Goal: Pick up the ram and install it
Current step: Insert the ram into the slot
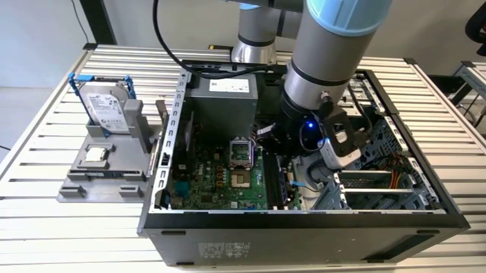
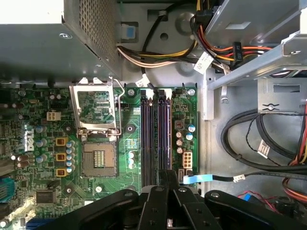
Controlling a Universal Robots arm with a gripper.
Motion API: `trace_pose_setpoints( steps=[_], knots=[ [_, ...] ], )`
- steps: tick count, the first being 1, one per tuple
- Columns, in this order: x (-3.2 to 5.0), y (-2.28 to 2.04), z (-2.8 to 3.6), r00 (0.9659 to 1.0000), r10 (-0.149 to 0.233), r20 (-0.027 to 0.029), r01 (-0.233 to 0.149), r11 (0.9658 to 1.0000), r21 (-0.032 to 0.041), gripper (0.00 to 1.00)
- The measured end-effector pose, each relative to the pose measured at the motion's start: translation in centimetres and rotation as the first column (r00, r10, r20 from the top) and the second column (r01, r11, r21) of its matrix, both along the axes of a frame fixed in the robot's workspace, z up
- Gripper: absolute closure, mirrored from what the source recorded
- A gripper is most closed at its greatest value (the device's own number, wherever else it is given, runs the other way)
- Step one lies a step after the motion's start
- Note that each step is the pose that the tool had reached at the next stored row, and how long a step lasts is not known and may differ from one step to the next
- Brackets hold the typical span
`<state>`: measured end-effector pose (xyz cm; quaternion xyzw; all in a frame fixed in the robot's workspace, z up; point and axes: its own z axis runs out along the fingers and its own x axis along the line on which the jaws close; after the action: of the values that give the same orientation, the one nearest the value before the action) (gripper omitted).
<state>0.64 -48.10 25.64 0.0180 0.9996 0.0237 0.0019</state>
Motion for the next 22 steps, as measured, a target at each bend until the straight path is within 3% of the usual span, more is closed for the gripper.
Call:
trace_pose_setpoints(
  steps=[4, 9, 16, 22],
  knots=[
    [-0.05, 0.0, 0.0, 1.0, 0.005, 0.0, -0.005, 1.0, 0.0, 1.0],
    [-0.05, 0.0, 0.0, 0.998, 0.063, 0.0, -0.063, 0.998, -0.0001, 1.0],
    [-0.06, 0.0, 0.0, 0.9911, 0.133, 0.0, -0.133, 0.9911, 0.0, 1.0],
    [-0.05, 0.0, 0.0, 0.9832, 0.182, 0.0, -0.182, 0.9832, -0.0001, 1.0]
  ],
)
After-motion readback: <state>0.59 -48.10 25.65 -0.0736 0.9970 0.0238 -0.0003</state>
